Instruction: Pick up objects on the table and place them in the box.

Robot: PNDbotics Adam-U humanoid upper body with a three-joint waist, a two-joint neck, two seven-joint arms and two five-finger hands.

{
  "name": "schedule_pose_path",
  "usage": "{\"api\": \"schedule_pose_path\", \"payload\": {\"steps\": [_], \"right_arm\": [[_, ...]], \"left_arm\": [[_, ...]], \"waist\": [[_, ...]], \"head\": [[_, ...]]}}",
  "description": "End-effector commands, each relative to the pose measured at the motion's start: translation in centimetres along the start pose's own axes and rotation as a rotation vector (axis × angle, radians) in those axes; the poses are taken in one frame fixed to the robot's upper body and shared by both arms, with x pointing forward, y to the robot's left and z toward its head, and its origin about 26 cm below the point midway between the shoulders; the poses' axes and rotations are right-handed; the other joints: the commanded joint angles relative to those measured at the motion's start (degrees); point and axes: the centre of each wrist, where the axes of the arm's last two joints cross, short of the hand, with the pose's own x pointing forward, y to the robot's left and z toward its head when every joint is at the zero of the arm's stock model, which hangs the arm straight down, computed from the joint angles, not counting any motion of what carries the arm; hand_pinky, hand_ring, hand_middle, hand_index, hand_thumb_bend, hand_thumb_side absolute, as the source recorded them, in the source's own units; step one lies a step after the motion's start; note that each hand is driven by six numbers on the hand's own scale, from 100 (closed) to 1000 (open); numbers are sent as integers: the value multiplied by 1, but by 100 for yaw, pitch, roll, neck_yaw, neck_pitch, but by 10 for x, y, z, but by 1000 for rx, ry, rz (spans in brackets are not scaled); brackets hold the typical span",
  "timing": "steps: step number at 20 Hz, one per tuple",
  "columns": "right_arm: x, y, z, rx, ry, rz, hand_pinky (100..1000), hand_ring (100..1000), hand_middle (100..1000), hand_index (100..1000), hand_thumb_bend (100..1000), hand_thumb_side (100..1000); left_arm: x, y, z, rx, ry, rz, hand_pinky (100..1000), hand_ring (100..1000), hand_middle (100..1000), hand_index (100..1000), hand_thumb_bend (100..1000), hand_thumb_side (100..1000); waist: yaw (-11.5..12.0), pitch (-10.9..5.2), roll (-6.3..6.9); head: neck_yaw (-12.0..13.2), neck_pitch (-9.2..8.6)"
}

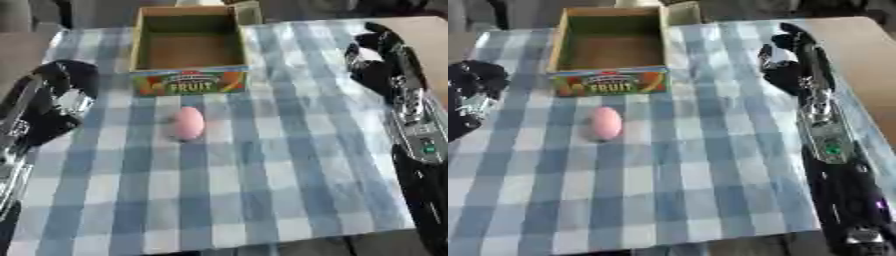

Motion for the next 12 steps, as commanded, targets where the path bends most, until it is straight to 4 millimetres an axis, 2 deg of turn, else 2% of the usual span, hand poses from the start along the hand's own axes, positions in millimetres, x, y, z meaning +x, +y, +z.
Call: {"api": "schedule_pose_path", "payload": {"steps": [1, 12], "right_arm": [[9, -5, -5, -2, -30, 8, 523, 860, 725, 890, 100, 100], [7, -4, -5, 7, -26, 6, 524, 860, 724, 890, 100, 100]], "left_arm": [[9, 2, -12, -43, -30, -80, 754, 699, 652, 739, 200, 376], [16, -14, -46, -219, -85, -325, 740, 701, 680, 758, 315, 337]], "waist": [[-10, -108, 2], [-73, -121, -3]], "head": [[25, -11], [45, 10]]}}
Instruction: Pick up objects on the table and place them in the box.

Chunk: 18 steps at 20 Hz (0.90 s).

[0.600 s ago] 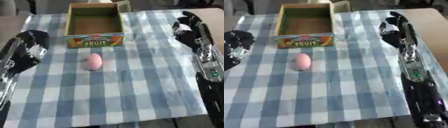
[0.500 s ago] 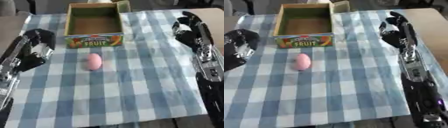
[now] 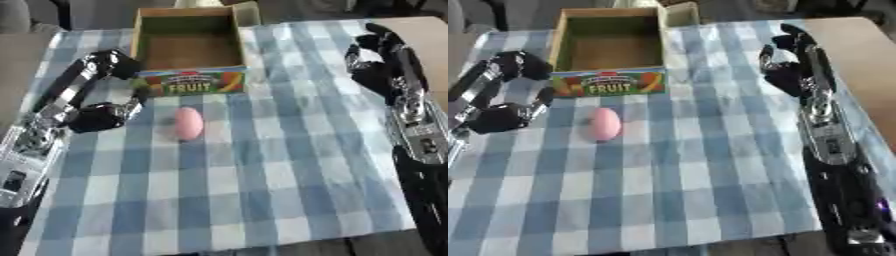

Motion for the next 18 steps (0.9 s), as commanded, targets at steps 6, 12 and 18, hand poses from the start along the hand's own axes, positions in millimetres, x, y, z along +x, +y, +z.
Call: {"api": "schedule_pose_path", "payload": {"steps": [6, 12, 18], "right_arm": [[8, -4, -5, 3, -26, 5, 523, 860, 724, 889, 100, 100], [7, -4, -5, 7, -25, 5, 524, 861, 724, 889, 100, 100], [7, -3, -5, 9, -24, 4, 523, 860, 723, 889, 100, 100]], "left_arm": [[-2, 1, -15, -122, -26, -180, 736, 709, 693, 767, 374, 330], [-11, -9, -22, -176, -9, -230, 732, 710, 697, 769, 405, 330], [-14, -19, -31, -208, -14, -277, 725, 705, 696, 769, 433, 329]], "waist": [[-29, -106, 1], [-34, -106, 5], [-69, -109, 13]], "head": [[39, 22], [52, 33], [64, 40]]}}
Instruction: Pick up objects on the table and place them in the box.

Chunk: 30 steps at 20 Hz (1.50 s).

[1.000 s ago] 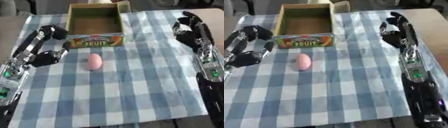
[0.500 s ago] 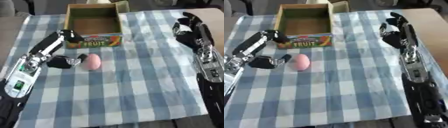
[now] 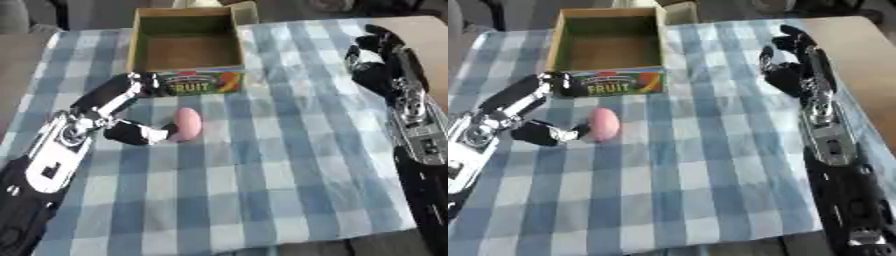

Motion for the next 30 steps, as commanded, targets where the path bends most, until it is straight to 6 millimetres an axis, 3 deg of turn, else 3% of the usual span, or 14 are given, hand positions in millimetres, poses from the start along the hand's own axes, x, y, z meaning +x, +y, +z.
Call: {"api": "schedule_pose_path", "payload": {"steps": [1, 12, 19, 25, 27, 28, 30], "right_arm": [[7, -4, -4, 1, -26, 4, 523, 860, 723, 889, 100, 100], [7, -3, -5, 4, -25, 1, 524, 860, 723, 890, 100, 101], [6, -3, -4, 5, -22, 0, 524, 860, 723, 890, 100, 100], [6, -3, -4, 5, -21, 1, 524, 860, 722, 890, 100, 100], [6, -3, -4, 5, -20, 1, 524, 860, 722, 890, 100, 100], [6, -3, -4, 5, -20, 1, 524, 860, 722, 890, 100, 100], [6, -3, -4, 6, -20, 0, 524, 860, 722, 890, 100, 100]], "left_arm": [[1, 5, -6, -1, -12, -46, 724, 704, 696, 768, 435, 327], [4, -8, -20, -44, -28, -80, 717, 695, 687, 765, 443, 357], [2, -9, -21, -61, -24, -111, 704, 671, 662, 752, 473, 326], [-3, -12, -19, -52, 8, -132, 685, 639, 629, 737, 461, 240], [-4, -12, -19, -40, 21, -133, 671, 619, 611, 728, 422, 169], [-5, -12, -19, -30, 28, -132, 660, 607, 598, 718, 450, 129], [-6, -12, -19, -4, 42, -132, 648, 592, 582, 708, 435, 128]], "waist": [[-13, -109, 4], [-30, -102, -12], [-36, -102, -11], [-37, -100, -16], [-37, -100, -16], [-37, -99, -17], [-40, -98, -19]], "head": [[20, 37], [36, 50], [32, 51], [25, 52], [24, 53], [23, 53], [20, 52]]}}
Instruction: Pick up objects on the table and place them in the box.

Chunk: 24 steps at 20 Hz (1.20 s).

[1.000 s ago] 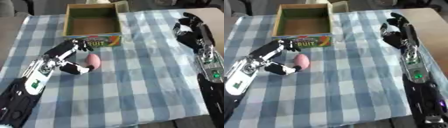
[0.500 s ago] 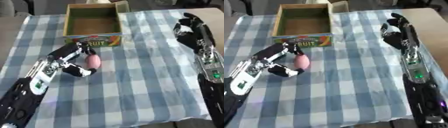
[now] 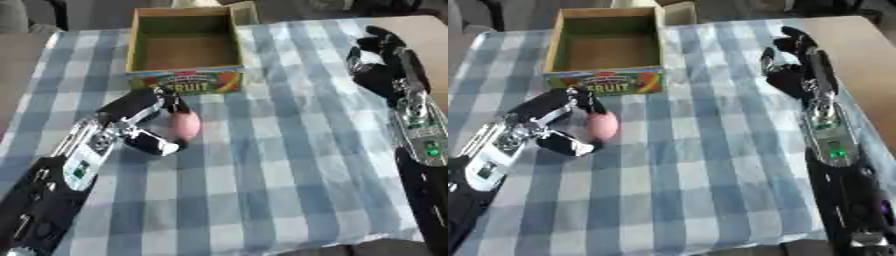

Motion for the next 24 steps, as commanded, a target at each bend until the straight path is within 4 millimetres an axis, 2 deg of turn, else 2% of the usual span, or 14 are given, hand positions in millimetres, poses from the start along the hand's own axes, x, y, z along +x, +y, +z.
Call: {"api": "schedule_pose_path", "payload": {"steps": [1, 7, 9, 10, 11, 14, 16, 20, 24], "right_arm": [[7, -4, -5, -2, -25, 1, 524, 860, 722, 890, 100, 100], [7, -4, -5, -3, -24, 0, 524, 860, 722, 890, 100, 100], [7, -4, -5, -3, -23, 0, 524, 860, 722, 890, 100, 100], [7, -4, -5, -3, -22, 0, 524, 860, 722, 890, 100, 100], [7, -5, -5, -3, -22, 1, 524, 860, 722, 890, 100, 100], [7, -5, -5, -5, -21, 1, 524, 860, 722, 891, 100, 100], [7, -5, -4, -5, -21, 1, 524, 860, 722, 890, 100, 100], [7, -5, -4, -5, -21, 1, 524, 860, 722, 891, 100, 100], [7, -5, -4, -5, -20, 2, 524, 860, 721, 891, 100, 100]], "left_arm": [[-2, 11, -2, 60, 18, -21, 645, 588, 579, 705, 432, 128], [-4, 11, -1, 148, 50, -17, 580, 510, 494, 629, 305, 114], [-3, 12, -1, 193, 57, -8, 538, 467, 447, 562, 235, 108], [-3, 13, -1, 220, 61, -1, 494, 418, 389, 488, 184, 103], [-3, 13, 0, 247, 65, 9, 490, 412, 383, 479, 178, 103], [-3, 16, 1, 327, 71, 39, 425, 331, 292, 367, 126, 100], [-2, 19, 2, 376, 72, 57, 415, 312, 269, 339, 109, 100], [1, 29, 5, 439, 60, 81, 424, 318, 270, 341, 100, 100], [7, 51, 9, 499, 26, 89, 432, 324, 277, 348, 110, 100]], "waist": [[-6, -96, -13], [-5, -92, -19], [-1, -91, -20], [0, -91, -20], [0, -91, -20], [1, -92, -16], [7, -93, -13], [19, -94, -8], [11, -100, -4]], "head": [[-7, 49], [-16, 56], [-18, 57], [-20, 57], [-21, 57], [-27, 59], [-30, 60], [-37, 63], [-46, 65]]}}
